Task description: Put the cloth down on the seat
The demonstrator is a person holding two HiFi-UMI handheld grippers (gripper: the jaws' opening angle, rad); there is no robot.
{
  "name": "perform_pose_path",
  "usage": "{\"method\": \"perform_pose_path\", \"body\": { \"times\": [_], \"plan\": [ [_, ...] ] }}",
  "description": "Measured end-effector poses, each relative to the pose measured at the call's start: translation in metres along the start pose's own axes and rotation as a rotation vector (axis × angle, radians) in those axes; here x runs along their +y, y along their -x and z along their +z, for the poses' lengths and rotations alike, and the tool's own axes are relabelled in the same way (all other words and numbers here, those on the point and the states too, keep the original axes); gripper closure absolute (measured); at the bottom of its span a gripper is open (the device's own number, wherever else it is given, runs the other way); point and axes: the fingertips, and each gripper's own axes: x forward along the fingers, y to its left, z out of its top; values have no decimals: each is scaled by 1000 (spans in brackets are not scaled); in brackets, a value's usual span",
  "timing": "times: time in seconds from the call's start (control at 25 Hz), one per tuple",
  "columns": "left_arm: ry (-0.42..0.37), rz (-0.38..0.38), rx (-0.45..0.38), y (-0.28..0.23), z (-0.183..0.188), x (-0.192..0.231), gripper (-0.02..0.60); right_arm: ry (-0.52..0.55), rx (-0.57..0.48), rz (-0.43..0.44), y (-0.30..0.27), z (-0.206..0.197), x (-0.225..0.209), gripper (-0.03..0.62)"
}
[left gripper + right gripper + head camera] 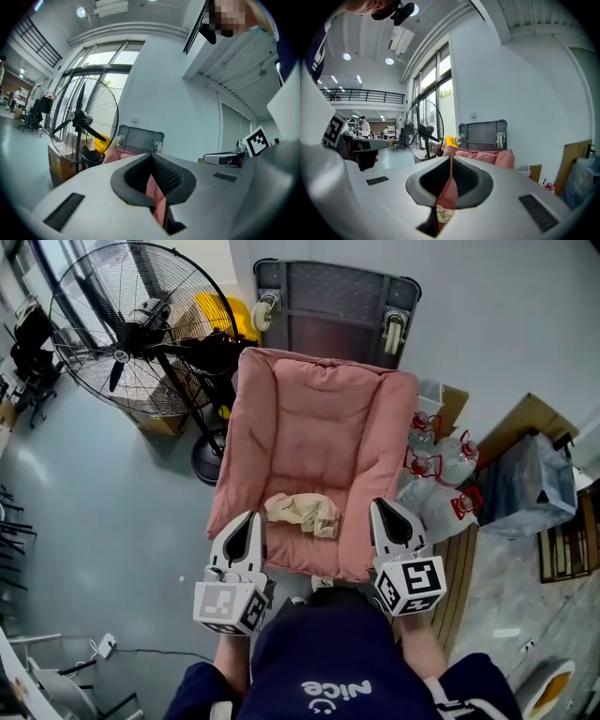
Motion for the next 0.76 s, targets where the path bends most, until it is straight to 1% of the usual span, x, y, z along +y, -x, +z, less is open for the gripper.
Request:
{"method": "perform_pose_path", "body": {
  "times": [0.08, 0.2, 0.28, 0.4, 0.6, 0.76],
  "plan": [
    [-7, -4, 11, 1, -1, -1, 563, 6, 6, 0, 0, -3, 0, 540],
    [-64, -10, 50, 3, -1, -6, 563, 3, 15, 12, -1, -7, 1, 539],
    [-81, -12, 74, 3, 0, -8, 563, 0, 19, 11, -1, -8, 1, 540],
    [-59, -21, 57, 5, -4, -7, 563, 3, 19, 7, -1, -9, 1, 540],
    [-55, -21, 56, 4, 0, -7, 563, 9, 8, -3, 1, -8, 1, 540],
    [-32, -32, 25, 8, -1, -4, 563, 19, 3, -13, 2, -7, 2, 540]
  ]
}}
